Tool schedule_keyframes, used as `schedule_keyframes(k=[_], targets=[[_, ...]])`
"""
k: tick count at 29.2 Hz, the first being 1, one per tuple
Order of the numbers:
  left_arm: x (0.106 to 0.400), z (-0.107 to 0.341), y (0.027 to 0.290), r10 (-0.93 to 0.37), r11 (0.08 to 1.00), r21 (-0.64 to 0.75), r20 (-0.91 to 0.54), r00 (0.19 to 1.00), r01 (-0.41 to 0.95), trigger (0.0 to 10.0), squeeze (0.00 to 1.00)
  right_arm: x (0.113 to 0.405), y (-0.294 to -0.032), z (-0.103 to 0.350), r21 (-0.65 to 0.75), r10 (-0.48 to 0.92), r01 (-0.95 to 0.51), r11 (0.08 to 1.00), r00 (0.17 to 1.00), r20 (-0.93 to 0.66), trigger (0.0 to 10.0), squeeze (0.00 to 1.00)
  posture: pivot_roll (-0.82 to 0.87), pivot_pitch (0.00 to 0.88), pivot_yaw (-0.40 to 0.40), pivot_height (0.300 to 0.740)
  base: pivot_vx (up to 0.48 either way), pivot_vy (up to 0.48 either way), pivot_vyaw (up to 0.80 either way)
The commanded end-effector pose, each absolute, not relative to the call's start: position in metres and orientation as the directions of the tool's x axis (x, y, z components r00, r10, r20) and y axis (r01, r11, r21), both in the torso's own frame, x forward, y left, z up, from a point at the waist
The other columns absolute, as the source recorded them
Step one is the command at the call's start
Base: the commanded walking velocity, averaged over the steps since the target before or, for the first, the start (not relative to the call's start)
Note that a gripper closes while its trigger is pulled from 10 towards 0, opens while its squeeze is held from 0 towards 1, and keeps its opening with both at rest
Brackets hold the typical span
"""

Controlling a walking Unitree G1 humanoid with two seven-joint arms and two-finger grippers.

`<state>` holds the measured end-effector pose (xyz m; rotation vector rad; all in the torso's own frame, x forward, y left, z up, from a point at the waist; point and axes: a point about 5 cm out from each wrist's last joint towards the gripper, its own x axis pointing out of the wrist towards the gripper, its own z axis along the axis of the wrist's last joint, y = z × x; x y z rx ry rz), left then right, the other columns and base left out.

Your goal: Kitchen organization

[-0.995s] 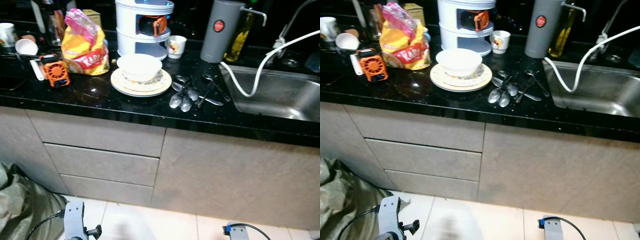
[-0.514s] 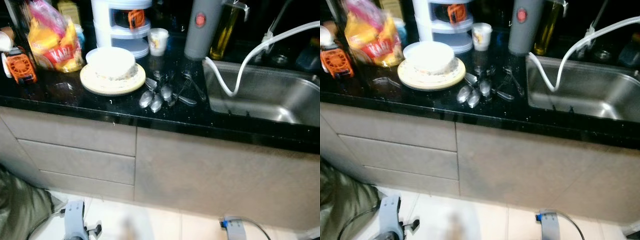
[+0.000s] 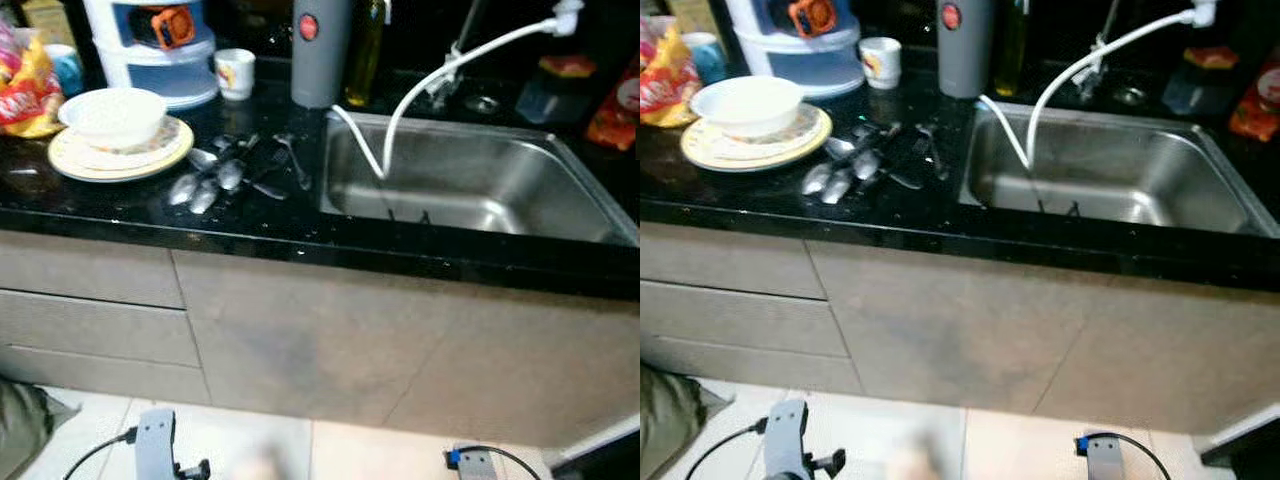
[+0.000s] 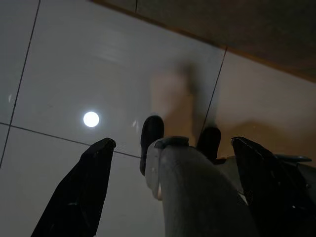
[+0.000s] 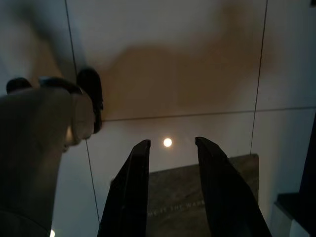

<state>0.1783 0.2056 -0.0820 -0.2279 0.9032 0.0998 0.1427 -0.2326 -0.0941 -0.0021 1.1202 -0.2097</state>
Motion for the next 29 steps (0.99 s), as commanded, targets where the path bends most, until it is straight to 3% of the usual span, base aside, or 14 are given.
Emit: schedule_keyframes(k=[1, 5, 10, 29], targets=[[0.175, -0.083, 0.210, 0.002, 0.970, -0.145, -0.795, 0.607, -0.193, 10.0, 0.00, 0.141, -0.230, -0.096, -0.101, -0.160, 0.162, 0.982, 0.409, -0.898, 10.0, 0.00, 0.05, 0.067, -0.042, 0.740, 0.000, 0.000, 0.00], [0.173, -0.084, 0.207, -0.038, 0.982, -0.141, -0.799, 0.600, -0.126, 10.0, 0.00, 0.141, -0.230, -0.096, -0.101, -0.159, 0.160, 0.982, 0.410, -0.898, 10.0, 0.00, 0.05, 0.066, -0.043, 0.740, 0.000, -0.240, 0.00], [0.172, -0.085, 0.206, -0.033, 0.979, -0.146, -0.803, 0.595, -0.143, 10.0, 0.00, 0.141, -0.231, -0.095, -0.104, -0.162, 0.159, 0.982, 0.409, -0.898, 10.0, 0.00, 0.05, 0.065, -0.045, 0.740, 0.000, -0.472, 0.00], [0.169, -0.084, 0.217, 0.033, 0.978, -0.095, -0.805, 0.593, -0.183, 10.0, 0.00, 0.143, -0.234, -0.094, -0.116, -0.162, 0.133, 0.984, 0.412, -0.897, 10.0, 0.00, 0.05, 0.051, -0.060, 0.740, 0.013, 0.000, 0.00]])
